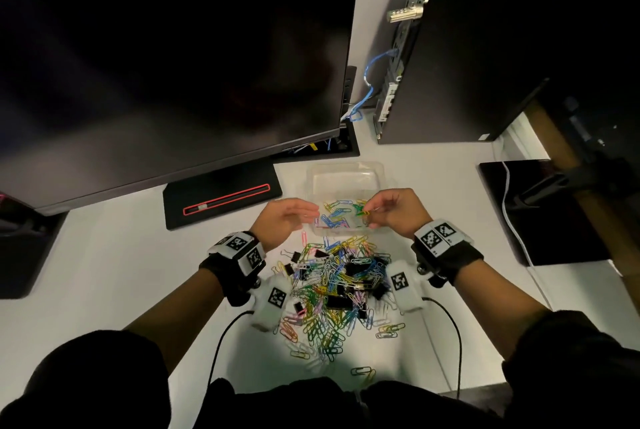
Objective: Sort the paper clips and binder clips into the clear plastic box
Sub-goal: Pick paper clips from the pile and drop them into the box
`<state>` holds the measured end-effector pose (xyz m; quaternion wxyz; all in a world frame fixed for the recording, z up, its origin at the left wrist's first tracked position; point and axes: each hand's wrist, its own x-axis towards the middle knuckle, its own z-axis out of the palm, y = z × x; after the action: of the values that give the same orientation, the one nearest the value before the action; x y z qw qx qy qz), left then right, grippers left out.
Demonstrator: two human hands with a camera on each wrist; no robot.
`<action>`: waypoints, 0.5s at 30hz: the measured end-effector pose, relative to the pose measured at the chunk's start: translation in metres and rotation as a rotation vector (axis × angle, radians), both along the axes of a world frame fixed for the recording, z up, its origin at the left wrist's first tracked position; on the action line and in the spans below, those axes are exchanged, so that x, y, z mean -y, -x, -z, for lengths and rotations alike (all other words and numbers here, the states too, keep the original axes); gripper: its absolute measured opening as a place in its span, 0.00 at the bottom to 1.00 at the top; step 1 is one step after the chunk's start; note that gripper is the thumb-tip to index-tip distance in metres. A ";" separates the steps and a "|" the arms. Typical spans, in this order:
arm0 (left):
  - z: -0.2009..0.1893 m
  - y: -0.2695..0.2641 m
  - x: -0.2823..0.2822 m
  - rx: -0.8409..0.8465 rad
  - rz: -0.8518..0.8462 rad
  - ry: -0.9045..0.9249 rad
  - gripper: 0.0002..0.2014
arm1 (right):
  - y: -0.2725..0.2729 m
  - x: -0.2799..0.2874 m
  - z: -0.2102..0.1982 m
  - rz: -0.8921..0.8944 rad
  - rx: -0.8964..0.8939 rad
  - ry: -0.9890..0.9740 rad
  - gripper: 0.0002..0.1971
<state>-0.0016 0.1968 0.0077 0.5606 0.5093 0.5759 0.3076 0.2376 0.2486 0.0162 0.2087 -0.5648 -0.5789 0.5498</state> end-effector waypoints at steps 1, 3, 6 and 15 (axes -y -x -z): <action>0.001 0.005 0.008 -0.046 0.022 -0.007 0.19 | 0.002 -0.003 0.002 0.006 0.012 -0.001 0.15; 0.005 0.013 0.024 -0.162 0.066 -0.058 0.18 | 0.004 -0.008 0.008 0.012 0.052 -0.016 0.16; 0.013 0.024 0.047 -0.494 0.179 -0.127 0.13 | 0.006 -0.013 0.017 -0.020 0.135 -0.072 0.16; 0.018 0.038 0.087 -0.915 0.423 0.080 0.51 | -0.011 0.026 0.000 -0.149 0.333 -0.261 0.11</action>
<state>-0.0399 0.1096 -0.0103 0.3198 0.6758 0.6580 -0.0898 0.2491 0.2231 0.0164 0.1404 -0.5718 -0.7116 0.3834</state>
